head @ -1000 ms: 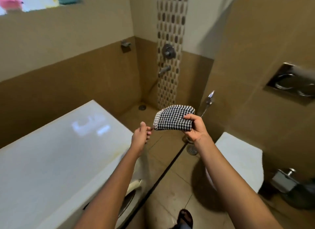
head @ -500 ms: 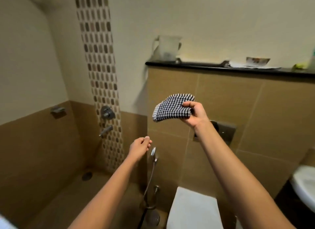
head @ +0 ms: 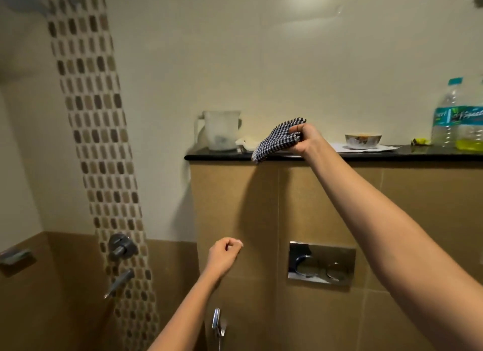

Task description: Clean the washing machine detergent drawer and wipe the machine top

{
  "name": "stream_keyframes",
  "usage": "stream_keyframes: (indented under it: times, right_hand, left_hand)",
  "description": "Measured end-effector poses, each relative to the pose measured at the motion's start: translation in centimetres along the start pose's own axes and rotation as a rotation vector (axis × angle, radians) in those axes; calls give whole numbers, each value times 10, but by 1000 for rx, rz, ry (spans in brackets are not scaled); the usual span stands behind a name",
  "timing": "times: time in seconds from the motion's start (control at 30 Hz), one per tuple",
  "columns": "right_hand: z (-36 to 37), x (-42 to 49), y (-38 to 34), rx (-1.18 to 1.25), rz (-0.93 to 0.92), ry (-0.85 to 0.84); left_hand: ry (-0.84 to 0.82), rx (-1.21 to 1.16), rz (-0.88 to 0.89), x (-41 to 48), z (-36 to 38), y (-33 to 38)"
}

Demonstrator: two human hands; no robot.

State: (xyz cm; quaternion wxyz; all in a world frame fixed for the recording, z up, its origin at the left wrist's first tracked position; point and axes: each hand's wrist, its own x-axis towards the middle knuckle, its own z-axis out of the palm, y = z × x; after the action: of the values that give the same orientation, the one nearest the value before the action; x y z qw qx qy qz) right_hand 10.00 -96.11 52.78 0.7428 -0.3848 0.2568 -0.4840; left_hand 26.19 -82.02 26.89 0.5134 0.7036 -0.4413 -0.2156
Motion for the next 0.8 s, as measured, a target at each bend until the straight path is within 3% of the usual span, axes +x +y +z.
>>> stream_keyframes:
  times: [0.3, 0.47, 0.53, 0.63, 0.77, 0.8]
  right_hand:
    - [49, 98, -34, 13, 25, -9]
    - [36, 153, -25, 20, 53, 0]
    - [24, 171, -20, -224, 55, 49]
    - [11, 190, -14, -908, 57, 131]
    - [-2, 191, -12, -1746, -155, 268]
    - [-6, 190, -14, -1850, -208, 312]
  left_hand:
    - [-34, 8, 80, 78, -4, 2]
    - [-45, -30, 84, 101, -8, -4]
    - [-49, -27, 85, 106, -7, -7]
    - [-60, -29, 88, 112, -4, -9]
    - [-73, -32, 116, 118, 1, -7]
    - [-85, -23, 120, 118, 4, -6]
